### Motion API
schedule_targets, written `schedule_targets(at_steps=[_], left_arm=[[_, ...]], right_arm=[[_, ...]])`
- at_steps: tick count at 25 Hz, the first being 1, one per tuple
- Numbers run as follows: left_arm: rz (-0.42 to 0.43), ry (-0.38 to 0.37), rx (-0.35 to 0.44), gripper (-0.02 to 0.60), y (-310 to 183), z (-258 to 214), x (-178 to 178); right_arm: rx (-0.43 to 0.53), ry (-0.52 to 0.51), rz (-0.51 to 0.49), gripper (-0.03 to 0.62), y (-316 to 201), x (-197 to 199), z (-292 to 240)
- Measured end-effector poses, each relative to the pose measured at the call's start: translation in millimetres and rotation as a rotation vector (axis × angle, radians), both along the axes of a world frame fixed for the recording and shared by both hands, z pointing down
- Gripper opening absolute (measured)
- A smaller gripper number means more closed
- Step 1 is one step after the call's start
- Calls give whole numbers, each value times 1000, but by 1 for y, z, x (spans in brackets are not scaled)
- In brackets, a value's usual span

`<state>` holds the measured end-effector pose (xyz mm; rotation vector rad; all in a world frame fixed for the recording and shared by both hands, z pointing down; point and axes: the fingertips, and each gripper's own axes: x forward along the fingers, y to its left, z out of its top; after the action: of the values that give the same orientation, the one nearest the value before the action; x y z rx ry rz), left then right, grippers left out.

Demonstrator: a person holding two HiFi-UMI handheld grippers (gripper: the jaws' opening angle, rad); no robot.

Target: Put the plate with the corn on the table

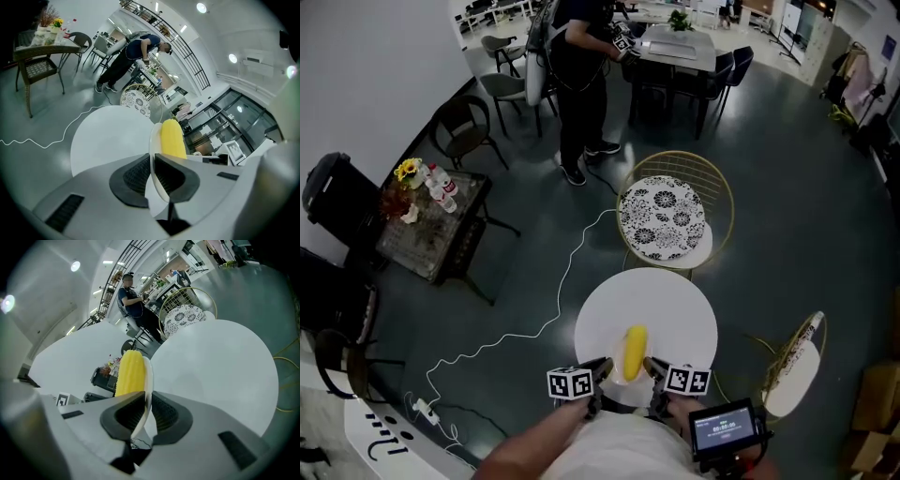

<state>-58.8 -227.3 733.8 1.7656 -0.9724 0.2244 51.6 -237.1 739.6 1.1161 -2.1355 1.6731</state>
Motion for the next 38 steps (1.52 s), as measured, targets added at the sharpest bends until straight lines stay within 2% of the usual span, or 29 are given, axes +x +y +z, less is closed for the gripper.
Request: schedule_targets(at_steps=[24, 30, 38], left_arm=[[94, -32, -69, 38, -79, 64, -47], [102, -6, -91, 38, -92, 79, -49], [128, -38, -122, 38, -106, 101, -48]], right_arm=[[-50, 37, 37, 48, -73, -48, 65], [-45, 56, 36, 48, -86, -50, 77], [-50, 119, 22, 49, -98, -48, 98]])
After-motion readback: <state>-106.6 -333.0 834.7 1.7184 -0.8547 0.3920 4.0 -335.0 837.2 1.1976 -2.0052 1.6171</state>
